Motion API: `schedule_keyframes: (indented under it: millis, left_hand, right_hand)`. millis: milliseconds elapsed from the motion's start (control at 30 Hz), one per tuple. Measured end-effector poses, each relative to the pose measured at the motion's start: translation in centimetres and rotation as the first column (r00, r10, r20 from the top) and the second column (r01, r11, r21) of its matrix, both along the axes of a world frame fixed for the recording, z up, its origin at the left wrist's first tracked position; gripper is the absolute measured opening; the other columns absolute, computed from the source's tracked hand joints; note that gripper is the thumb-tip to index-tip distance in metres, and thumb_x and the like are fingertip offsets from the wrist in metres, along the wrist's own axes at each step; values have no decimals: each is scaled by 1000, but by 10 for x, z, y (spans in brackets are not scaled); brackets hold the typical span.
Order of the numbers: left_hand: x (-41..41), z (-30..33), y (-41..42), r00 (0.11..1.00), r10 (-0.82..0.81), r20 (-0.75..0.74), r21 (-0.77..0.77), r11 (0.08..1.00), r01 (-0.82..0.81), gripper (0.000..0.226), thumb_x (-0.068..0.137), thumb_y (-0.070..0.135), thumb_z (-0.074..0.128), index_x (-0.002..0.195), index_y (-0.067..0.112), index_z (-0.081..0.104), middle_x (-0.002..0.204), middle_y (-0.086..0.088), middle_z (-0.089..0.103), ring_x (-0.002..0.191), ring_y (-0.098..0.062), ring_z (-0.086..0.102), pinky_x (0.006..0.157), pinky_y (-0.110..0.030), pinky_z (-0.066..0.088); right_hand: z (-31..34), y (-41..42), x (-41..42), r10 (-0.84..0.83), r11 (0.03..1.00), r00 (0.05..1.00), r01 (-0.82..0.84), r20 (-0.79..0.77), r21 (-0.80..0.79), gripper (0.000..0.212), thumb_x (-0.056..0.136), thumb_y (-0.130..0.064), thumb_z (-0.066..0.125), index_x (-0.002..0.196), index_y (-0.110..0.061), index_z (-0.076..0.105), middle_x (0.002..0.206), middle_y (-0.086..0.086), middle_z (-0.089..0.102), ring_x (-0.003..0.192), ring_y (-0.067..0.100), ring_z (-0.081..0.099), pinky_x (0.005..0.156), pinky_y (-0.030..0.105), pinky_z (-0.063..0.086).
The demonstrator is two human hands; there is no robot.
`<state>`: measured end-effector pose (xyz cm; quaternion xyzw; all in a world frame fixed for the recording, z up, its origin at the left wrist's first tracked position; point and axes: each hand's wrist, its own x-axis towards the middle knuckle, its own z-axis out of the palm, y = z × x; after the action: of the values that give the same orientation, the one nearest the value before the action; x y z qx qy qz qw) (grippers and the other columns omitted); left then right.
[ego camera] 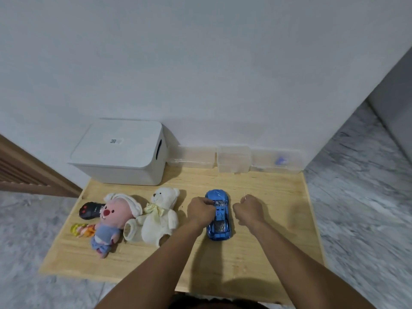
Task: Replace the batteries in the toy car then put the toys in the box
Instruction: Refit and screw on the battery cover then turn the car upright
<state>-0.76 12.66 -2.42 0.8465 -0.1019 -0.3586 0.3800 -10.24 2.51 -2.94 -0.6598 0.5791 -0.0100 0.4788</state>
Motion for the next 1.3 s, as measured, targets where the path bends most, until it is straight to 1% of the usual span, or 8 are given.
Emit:
schedule_keyframes:
  millis: [100, 267, 400, 567, 1033, 1200, 1267, 1300]
  left_hand:
    - [9, -1, 1, 999, -44, 22, 28, 999, 44, 23, 83, 2, 56, 95, 12, 73, 100, -11, 72, 91, -26, 68, 74, -33, 57]
    - [15, -6, 3, 971, -211, 116, 105, 974, 199, 32, 84, -2, 58, 109, 11, 73, 112, -5, 71, 102, -18, 65, 86, -26, 53]
    - [20, -9, 3, 946, -280, 160, 113, 958, 264, 30, 83, -2, 62, 107, 10, 73, 109, -4, 72, 98, -15, 66, 83, -22, 52]
    - [27, -10, 2, 925, -340, 169, 121, 939, 323, 29, 80, -1, 68, 106, 12, 74, 105, -3, 73, 87, -10, 63, 74, -17, 49]
    - [42, -12, -1, 871, -469, 146, 92, 883, 460, 34, 79, -2, 72, 112, 9, 72, 107, -7, 73, 94, -16, 67, 85, -23, 53]
    - [56, -6, -1, 899, -422, 119, 101, 906, 412, 39, 69, 6, 83, 106, 8, 70, 91, -2, 69, 79, -15, 64, 66, -20, 52]
    - [65, -3, -3, 922, -367, 123, 103, 929, 356, 39, 74, 5, 79, 111, 6, 67, 98, -7, 69, 84, -21, 65, 75, -30, 57]
    - [71, -1, -6, 943, -314, 108, 77, 949, 306, 41, 77, 2, 74, 117, 3, 64, 104, -11, 69, 89, -24, 66, 80, -34, 58]
  right_hand:
    - [10, -9, 10, 40, 999, 999, -41, 27, 15, 1, 83, -11, 47, 82, -11, 48, 76, 5, 52, 65, 19, 47, 56, 34, 41]
    - [12, -14, 27, 171, 984, 985, -171, -3, 43, 25, 84, -6, 43, 60, -14, 37, 61, 2, 40, 54, 17, 34, 48, 27, 25]
    - [2, -8, 32, 254, 967, 950, -253, -180, 26, 26, 88, -12, 50, 63, -14, 41, 68, 3, 49, 58, 18, 44, 47, 26, 31]
    - [2, -5, 33, 252, 967, 943, -242, -215, 74, 19, 89, -11, 50, 70, -12, 48, 69, 4, 54, 60, 17, 48, 51, 28, 36]
    - [9, -8, 33, 232, 952, 961, -193, -148, 236, 18, 86, -7, 47, 71, -15, 41, 66, 2, 36, 57, 15, 27, 49, 28, 24]
    - [20, -17, 44, 257, 963, 951, -236, -173, 133, 20, 89, -8, 48, 69, -10, 45, 65, 3, 43, 53, 15, 36, 46, 26, 27]
    - [26, -23, 55, 234, 967, 965, -220, -115, 127, 21, 91, -4, 44, 71, -6, 50, 69, 7, 50, 58, 17, 40, 50, 26, 29]
    - [27, -27, 62, 229, 966, 971, -218, -73, 137, 19, 91, -2, 43, 81, 0, 59, 79, 12, 59, 63, 19, 45, 54, 27, 34]
